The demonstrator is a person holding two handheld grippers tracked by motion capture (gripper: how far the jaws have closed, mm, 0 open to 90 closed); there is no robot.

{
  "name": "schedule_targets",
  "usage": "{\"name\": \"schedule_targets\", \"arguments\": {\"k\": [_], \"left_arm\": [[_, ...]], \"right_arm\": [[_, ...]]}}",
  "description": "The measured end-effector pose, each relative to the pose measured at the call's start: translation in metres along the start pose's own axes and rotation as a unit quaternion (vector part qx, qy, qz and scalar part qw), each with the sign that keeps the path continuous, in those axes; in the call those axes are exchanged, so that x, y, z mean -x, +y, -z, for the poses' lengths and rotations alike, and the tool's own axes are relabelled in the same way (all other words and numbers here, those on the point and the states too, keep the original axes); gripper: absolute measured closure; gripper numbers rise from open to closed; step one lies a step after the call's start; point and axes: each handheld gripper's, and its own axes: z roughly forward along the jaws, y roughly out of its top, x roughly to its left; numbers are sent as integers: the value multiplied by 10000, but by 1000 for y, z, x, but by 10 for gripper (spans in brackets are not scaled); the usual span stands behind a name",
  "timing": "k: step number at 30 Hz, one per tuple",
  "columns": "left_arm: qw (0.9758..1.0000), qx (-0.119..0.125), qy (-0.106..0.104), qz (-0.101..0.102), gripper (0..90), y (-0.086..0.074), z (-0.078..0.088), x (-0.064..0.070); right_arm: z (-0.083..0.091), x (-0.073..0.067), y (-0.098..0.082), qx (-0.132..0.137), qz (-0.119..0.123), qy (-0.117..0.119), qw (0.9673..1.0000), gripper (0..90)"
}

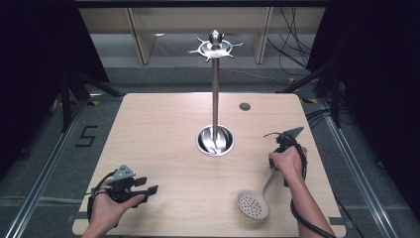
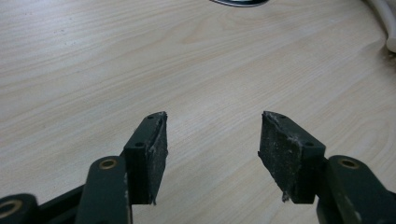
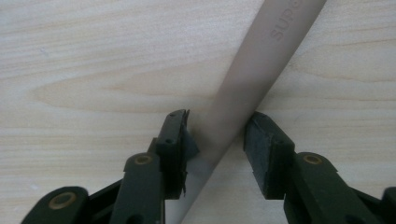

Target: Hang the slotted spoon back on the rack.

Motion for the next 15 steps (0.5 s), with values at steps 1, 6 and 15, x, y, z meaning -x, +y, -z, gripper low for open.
{"name": "schedule_targets", "arguments": {"k": [1, 6, 15], "left_arm": [[10000, -2, 0, 0, 412, 0, 0, 0], [10000, -22, -13, 7, 412, 0, 1, 0], [10000, 6, 5, 12, 412, 0, 0, 0]], "right_arm": [[0, 0, 0, 2, 14, 35, 10000, 620], [-1, 7, 2, 149, 495, 151, 9985, 663], [7, 0, -1, 203, 894, 356, 9952, 744]]}}
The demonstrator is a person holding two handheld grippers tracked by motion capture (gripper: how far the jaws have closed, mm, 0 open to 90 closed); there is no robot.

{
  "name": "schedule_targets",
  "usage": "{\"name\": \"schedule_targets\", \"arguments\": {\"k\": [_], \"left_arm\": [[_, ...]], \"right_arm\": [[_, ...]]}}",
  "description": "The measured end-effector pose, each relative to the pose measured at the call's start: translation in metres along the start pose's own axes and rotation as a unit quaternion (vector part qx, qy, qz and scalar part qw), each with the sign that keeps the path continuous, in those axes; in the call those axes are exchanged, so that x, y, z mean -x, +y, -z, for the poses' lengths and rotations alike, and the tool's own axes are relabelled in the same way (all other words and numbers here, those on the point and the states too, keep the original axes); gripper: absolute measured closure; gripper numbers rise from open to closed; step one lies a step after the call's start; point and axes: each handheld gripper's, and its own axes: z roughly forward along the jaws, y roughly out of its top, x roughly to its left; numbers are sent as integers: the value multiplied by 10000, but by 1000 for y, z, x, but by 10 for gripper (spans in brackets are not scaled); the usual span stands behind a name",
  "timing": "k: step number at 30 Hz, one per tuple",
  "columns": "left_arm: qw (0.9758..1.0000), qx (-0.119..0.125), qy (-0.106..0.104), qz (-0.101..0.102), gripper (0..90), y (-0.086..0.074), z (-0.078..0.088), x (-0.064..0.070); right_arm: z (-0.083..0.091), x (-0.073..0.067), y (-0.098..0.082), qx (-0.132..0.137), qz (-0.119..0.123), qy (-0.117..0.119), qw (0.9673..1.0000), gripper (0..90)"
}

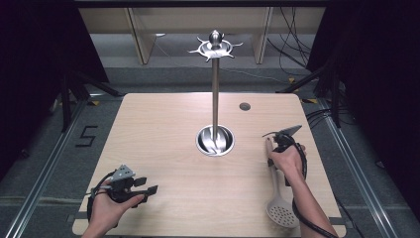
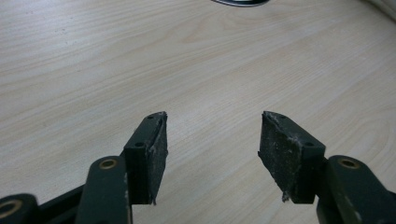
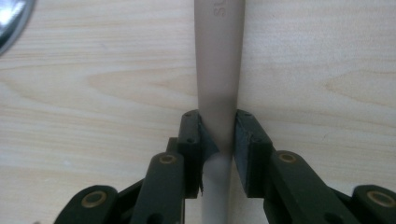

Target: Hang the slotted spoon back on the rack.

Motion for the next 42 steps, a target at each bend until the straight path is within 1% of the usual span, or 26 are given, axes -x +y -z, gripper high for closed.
{"name": "schedule_targets", "arguments": {"k": [1, 2, 3, 5, 8, 10, 11, 15, 16, 18, 19, 20, 21, 25, 26, 27, 30, 31, 32, 33, 35, 36, 37, 39, 41, 42], "left_arm": [[10000, 0, 2, 0, 413, 0, 0, 0], [10000, 1, 2, 1, 413, 0, 0, 0], [10000, -13, 75, 0, 413, 0, 0, 1], [10000, -24, 57, -26, 412, 0, 0, 1], [10000, -26, -3, -16, 413, 0, 0, 1], [10000, -6, 28, 18, 412, 0, -1, 1], [10000, -25, 17, -3, 413, 0, 0, 0], [10000, -21, 1, -1, 412, 0, 0, 0], [10000, -43, -3, -1, 412, 0, 0, 0], [10000, -40, -3, 5, 413, 0, 0, 0], [10000, -40, -2, 6, 412, 0, 0, 0], [10000, -30, 4, 26, 412, 0, 0, 0], [10000, -52, -5, 28, 412, 0, 0, 0], [10000, -58, 5, 13, 413, 0, 0, 0], [10000, -58, 5, 13, 413, 0, 0, 0], [10000, -37, 19, 12, 413, 0, 0, 1], [10000, -63, 4, 13, 413, 0, 0, 0], [9999, 6, 3, 109, 413, -1, -1, 1], [9999, 29, 10, 118, 412, -1, -1, 2], [10000, -41, 15, 57, 412, -1, -1, 0], [10000, -45, 22, 51, 412, 0, -1, 1], [10000, -46, 9, 45, 412, 0, -1, 1], [10000, -56, 26, 25, 412, 0, 0, 1], [10000, -34, 34, 28, 412, -1, 0, 1], [9999, 48, 41, 96, 412, -1, -1, 2], [9999, 51, 40, 94, 412, -1, -1, 2]], "right_arm": [[3, -3, -1, 16, -151, 119, 9998, 745], [6, -1, -2, 70, 48, 104, 9999, 744], [9, -6, -4, 70, -262, 256, 9993, 744], [14, 0, -6, 343, 355, 242, 9985, 745], [24, -1, -12, 411, 593, 565, 9958, 745], [33, -6, -17, 491, 497, 719, 9950, 745], [35, -2, -17, 626, 911, 722, 9913, 745], [45, 0, -22, 1033, 1516, 942, 9785, 745], [49, -3, -24, 1036, 1396, 950, 9802, 744], [52, -2, -29, 1395, 1743, 1120, 9683, 744], [55, -3, -33, 1417, 1717, 1102, 9686, 744], [55, -2, -35, 1597, 1902, 1095, 9625, 744], [58, -4, -41, 1612, 1828, 1148, 9630, 744], [62, 0, -55, 2156, 2102, 1395, 9433, 744], [62, 0, -55, 2156, 2102, 1395, 9433, 744], [64, 2, -61, 2507, 2230, 1521, 9297, 744], [69, 6, -68, 2841, 2415, 1695, 9123, 744], [70, 9, -68, 2991, 2622, 1584, 9037, 744], [71, 9, -73, 3089, 2475, 1717, 9021, 744], [71, 11, -75, 3222, 2575, 1758, 8939, 744], [73, 11, -82, 3323, 2547, 1795, 8902, 744], [73, 13, -83, 3448, 2631, 1777, 8834, 744], [74, 12, -86, 3461, 2569, 1859, 8830, 744], [74, 13, -89, 3642, 2658, 1834, 8735, 744], [76, 13, -93, 3699, 2565, 1889, 8728, 745], [76, 15, -92, 3865, 2702, 1846, 8623, 745]]}}
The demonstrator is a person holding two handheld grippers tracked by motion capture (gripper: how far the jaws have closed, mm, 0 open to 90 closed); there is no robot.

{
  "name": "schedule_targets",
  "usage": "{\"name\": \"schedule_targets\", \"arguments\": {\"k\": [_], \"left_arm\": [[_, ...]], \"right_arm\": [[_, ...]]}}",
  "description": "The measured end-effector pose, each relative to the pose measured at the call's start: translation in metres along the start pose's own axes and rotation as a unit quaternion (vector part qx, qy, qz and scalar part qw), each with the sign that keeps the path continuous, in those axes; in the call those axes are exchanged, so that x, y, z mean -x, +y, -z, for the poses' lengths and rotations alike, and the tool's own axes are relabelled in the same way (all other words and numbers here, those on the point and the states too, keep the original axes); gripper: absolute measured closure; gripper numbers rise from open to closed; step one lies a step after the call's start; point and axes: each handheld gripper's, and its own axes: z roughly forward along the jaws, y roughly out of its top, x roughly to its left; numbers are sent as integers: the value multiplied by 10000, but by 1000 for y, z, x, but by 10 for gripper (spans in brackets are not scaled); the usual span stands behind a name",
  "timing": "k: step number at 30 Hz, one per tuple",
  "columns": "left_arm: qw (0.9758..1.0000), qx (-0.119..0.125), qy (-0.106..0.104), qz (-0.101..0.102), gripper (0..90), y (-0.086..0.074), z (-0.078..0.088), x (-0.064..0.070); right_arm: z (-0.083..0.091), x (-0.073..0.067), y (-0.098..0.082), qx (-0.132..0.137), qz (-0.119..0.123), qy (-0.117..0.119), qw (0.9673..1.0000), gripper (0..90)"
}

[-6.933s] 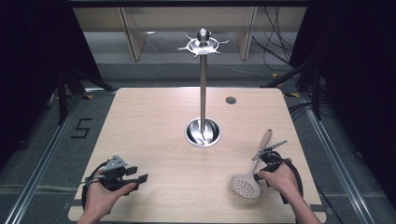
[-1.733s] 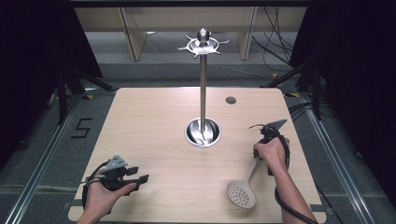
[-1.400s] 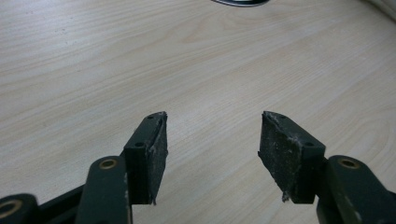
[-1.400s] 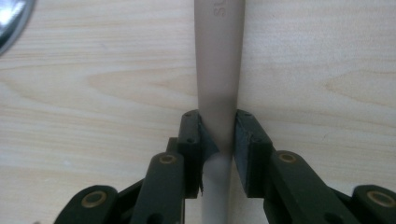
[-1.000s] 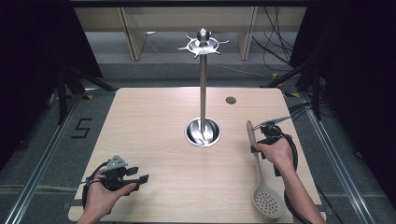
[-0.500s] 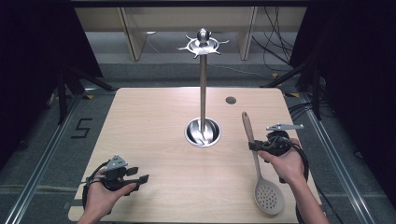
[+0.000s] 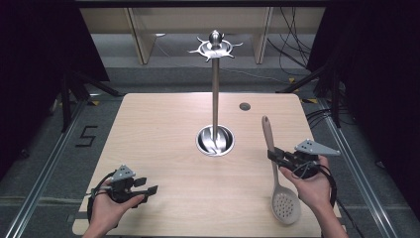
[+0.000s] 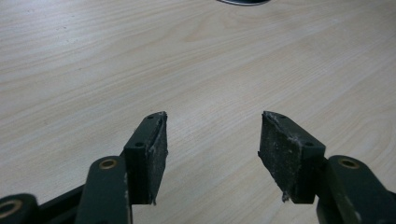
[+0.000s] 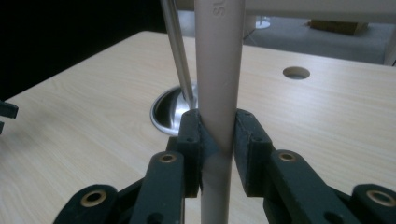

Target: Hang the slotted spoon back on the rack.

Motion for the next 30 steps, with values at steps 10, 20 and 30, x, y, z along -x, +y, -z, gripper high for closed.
{"name": "schedule_targets", "arguments": {"k": [10, 20, 30], "left_arm": [[10000, 44, -6, 21, 413, 0, 0, 0], [10000, -12, -13, 8, 412, 0, 1, 0], [10000, -48, 12, -44, 412, 0, 2, -2]], "right_arm": [[8, -3, 4, 460, -70, 79, 9989, 745], [12, -4, 12, 758, 216, 69, 9969, 745], [14, -4, 20, 907, 284, -49, 9955, 746]]}}
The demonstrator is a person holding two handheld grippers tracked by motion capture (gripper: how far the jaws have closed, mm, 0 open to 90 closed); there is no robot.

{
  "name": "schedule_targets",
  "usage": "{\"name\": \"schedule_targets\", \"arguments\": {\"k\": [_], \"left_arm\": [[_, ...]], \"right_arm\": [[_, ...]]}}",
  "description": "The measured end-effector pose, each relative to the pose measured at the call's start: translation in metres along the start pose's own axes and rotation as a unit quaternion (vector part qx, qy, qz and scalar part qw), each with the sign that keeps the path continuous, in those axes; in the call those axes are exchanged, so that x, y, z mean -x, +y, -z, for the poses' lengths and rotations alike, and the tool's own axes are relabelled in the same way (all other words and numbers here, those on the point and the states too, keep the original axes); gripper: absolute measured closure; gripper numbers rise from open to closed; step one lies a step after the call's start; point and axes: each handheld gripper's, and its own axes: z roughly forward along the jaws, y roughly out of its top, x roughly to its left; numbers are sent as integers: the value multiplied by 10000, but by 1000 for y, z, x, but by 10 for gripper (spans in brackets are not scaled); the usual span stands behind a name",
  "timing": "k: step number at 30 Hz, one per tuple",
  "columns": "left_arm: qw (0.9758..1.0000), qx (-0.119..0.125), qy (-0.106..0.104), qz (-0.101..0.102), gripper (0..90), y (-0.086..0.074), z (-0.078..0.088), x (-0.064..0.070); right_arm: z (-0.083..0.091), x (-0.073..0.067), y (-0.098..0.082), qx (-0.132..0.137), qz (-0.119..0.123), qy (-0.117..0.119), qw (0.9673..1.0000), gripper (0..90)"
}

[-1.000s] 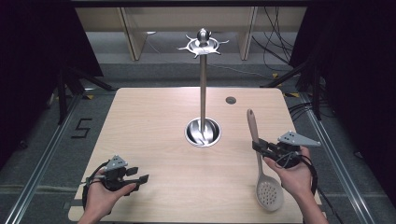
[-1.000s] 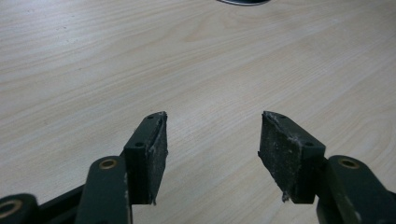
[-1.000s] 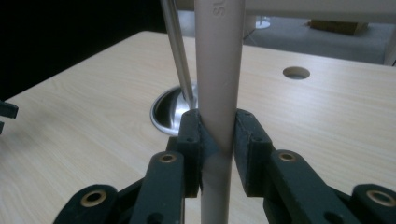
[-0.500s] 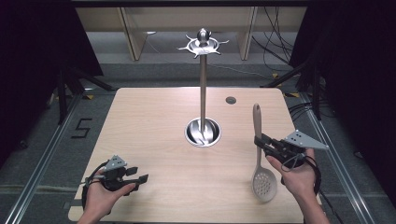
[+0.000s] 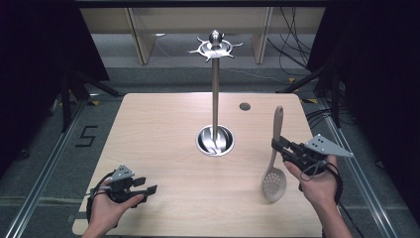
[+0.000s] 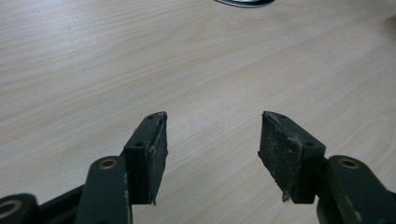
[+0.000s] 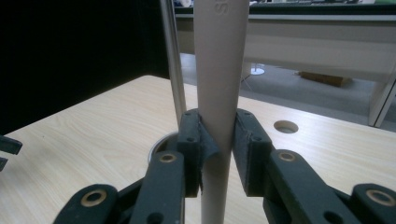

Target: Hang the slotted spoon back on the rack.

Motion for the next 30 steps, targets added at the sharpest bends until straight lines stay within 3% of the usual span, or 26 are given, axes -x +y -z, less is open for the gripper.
{"name": "schedule_targets", "arguments": {"k": [8, 12, 13, 18, 19, 20, 22, 23, 24, 25, 27, 30], "left_arm": [[10000, -33, -8, -8, 412, 0, 0, 0], [9999, 79, 61, 107, 412, 0, -1, 1], [9999, 79, 61, 107, 412, 0, -1, 1], [9999, 98, 0, 118, 412, 0, -1, 1], [9999, 96, 1, 118, 412, 0, -1, 1], [9999, 94, -1, 115, 412, 0, -1, 1], [9999, 97, 0, 115, 412, 0, -1, 1], [9999, 97, 0, 114, 412, 0, -1, 1], [9999, 96, -1, 113, 412, 0, -1, 1], [9999, 99, 2, 112, 412, 0, -1, 1], [9999, 105, -1, 112, 412, 0, -1, 1], [9999, 118, 6, 98, 412, 0, 0, 1]], "right_arm": [[-4, -2, 11, 151, -11, -3, 9999, 746], [-7, -5, 17, 174, -33, 6, 9998, 746], [-8, -4, 18, 196, 57, -29, 9998, 746], [-11, -8, 24, 197, 46, -6, 9998, 746], [-13, -7, 24, 333, 140, -61, 9993, 746], [-13, -7, 26, 256, 119, 88, 9996, 746], [-13, -7, 28, 203, 201, -9, 9996, 746], [-13, -10, 29, 169, 86, -22, 9998, 746], [-13, -9, 30, 194, 187, 0, 9996, 746], [-14, -10, 30, 208, 99, 7, 9997, 746], [-15, -10, 32, 305, 178, -30, 9994, 746], [-16, -12, 34, 257, 58, -8, 9997, 745]]}}
